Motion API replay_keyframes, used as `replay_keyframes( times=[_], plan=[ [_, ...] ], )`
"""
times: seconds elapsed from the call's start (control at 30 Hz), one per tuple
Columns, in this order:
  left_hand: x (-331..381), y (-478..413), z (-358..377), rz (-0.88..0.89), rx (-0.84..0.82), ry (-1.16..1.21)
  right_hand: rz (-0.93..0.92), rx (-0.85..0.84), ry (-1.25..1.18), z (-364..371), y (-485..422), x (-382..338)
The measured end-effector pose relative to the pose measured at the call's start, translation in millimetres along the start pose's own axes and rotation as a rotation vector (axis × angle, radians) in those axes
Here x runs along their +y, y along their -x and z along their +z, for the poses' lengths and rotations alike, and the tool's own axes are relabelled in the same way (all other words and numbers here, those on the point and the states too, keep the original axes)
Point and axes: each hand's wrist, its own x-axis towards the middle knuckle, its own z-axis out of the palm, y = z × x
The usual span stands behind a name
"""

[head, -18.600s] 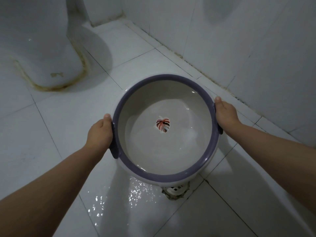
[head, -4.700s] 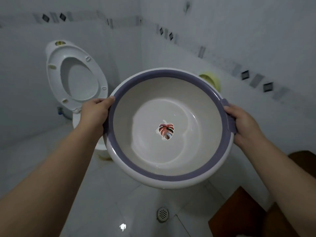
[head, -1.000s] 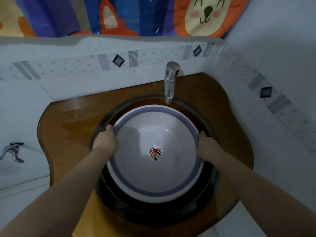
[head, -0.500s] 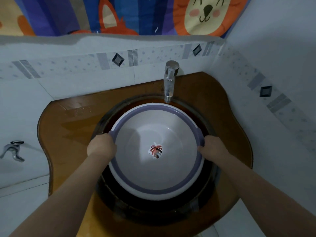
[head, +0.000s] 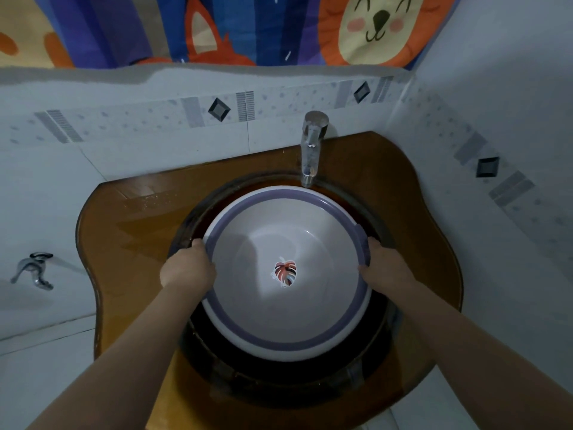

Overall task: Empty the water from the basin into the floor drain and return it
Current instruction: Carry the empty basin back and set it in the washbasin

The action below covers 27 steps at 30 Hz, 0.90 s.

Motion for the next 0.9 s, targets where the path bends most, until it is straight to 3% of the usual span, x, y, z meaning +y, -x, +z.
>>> replay_keyframes(
  times=[0.23, 0.77, 0.9],
  plan=[
    [0, 6, -3, -0.063, -0.079, -0.015, -0.009, 0.008, 0.081, -1, -14, -7],
    [0, 20, -3, -0.057, -0.051, 0.057, 0.032, 0.001, 0.080, -4, -15, -7],
    [-3, 34, -10, -0.043, 0.107, 0.066, 0.017, 0.246, -0.069, -14, -6, -2]
  ],
)
